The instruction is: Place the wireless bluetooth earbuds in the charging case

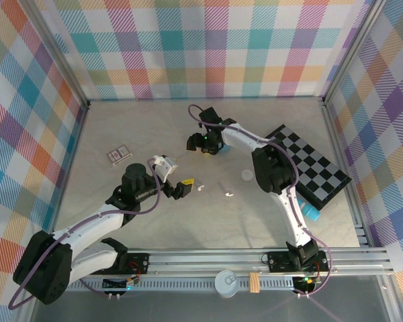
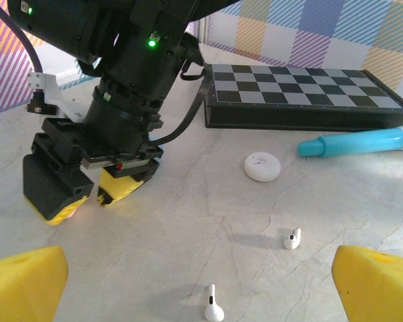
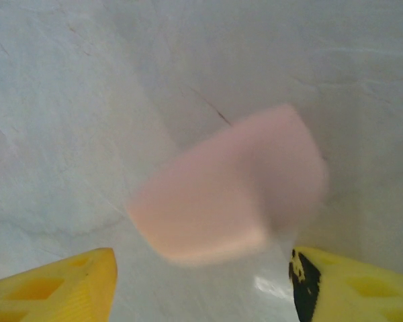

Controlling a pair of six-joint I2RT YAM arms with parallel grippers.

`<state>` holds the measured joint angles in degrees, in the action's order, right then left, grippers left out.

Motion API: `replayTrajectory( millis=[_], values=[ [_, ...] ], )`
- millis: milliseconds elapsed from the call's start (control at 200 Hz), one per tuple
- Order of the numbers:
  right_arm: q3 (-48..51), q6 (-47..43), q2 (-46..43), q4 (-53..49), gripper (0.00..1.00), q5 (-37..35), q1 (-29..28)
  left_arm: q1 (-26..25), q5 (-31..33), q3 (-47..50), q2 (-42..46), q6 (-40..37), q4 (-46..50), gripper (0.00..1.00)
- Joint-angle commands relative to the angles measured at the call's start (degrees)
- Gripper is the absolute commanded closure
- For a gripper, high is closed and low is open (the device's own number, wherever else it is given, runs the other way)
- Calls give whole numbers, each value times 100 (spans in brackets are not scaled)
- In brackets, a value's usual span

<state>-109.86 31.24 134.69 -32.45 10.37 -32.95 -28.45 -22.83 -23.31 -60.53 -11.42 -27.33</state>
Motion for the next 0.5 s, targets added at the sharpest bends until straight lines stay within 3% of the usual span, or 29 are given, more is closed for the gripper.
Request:
replayTrajectory(
  millis=[0,290,495],
  values=[
    [470,-361,-691,-352,26,-637,121,-47,-19,-76,67,35,-245,0],
    [2626,-542,-2602,305,15,-1357,285,-60,-184,-190,-224,35,-395,0],
    [3692,-301,-3688,-98,8,-2004,648,-100,-263,-312,-449,25,-471,0]
  ],
)
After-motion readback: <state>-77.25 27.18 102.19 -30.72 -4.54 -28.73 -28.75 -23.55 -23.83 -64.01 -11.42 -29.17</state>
